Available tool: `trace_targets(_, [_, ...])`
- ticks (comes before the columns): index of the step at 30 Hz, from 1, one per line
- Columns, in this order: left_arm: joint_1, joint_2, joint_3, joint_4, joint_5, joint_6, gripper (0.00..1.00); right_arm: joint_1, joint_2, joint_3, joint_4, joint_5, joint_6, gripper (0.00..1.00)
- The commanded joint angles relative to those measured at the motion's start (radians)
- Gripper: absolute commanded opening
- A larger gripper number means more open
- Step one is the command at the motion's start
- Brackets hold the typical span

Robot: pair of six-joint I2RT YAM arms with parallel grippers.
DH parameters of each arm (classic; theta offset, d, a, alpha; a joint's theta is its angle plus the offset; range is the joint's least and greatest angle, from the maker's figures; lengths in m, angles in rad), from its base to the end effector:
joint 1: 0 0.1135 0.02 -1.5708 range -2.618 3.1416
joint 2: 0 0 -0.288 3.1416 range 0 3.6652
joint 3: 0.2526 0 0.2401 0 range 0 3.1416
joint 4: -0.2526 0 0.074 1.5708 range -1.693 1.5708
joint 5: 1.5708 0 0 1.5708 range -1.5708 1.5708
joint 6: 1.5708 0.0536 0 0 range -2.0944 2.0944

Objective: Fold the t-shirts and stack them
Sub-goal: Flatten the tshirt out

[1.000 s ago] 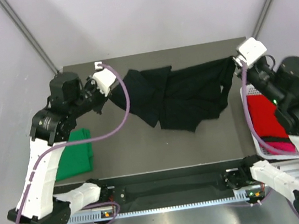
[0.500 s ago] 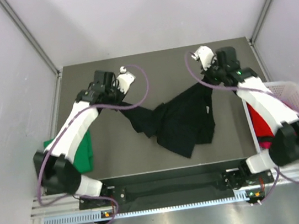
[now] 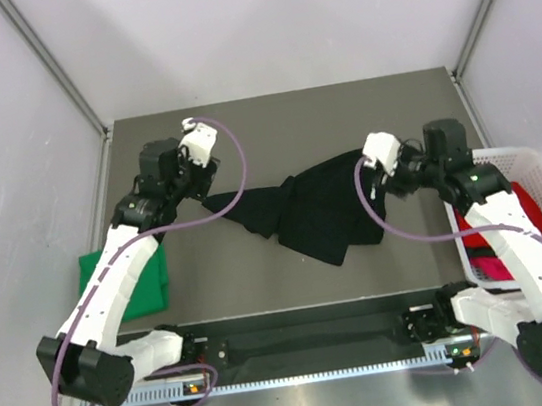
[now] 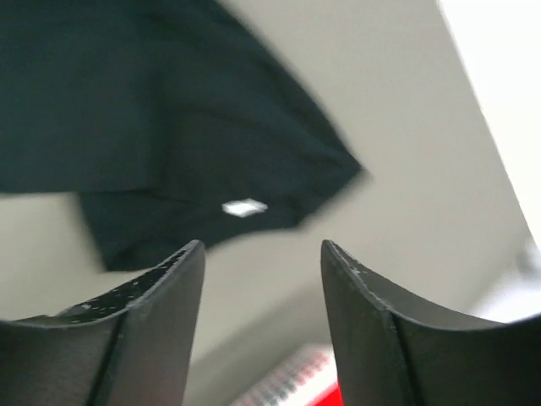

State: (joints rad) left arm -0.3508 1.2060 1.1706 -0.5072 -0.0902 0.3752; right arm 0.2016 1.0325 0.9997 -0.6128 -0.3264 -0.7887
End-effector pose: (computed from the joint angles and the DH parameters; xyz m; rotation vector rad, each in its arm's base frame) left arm 0.2466 -0.0851 0.3685 0.6997 1.9937 0.1099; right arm 0.1987 0.0582 0.3381 -1.1879 1.8247 0.0289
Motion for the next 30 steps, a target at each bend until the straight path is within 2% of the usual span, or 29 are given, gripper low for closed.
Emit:
trace_targets(1, [0.035,-0.016,-0.049,0.036,0.055,-0.03,0.66,0.086,0.049,-0.056,-0.246,-0.312,-0.213,0.56])
trace_targets(6, [0.094,-0.01,-0.086,0.062,0.15,-0.079,0.6,0.255,0.141,-0.173,-0.139,-0.249,-0.21,0.52])
trace_targets(9, [0.128,0.001,-0.086,0.059,0.185,-0.119,0.49,0.34,0.188,-0.207,-0.075,-0.232,-0.196,0.51])
trace_targets(13, [0.136,-0.008,-0.1,0.061,0.191,-0.117,0.49,0.467,0.221,-0.262,0.013,-0.154,-0.19,0.5])
trace_targets(17, [0.144,-0.016,-0.107,0.058,0.202,-0.121,0.5,0.504,0.256,-0.271,0.061,-0.135,-0.169,0.5])
trace_targets(30, [0.162,-0.039,-0.146,0.068,0.224,-0.133,0.5,0.518,0.379,-0.253,0.137,-0.117,-0.147,0.52])
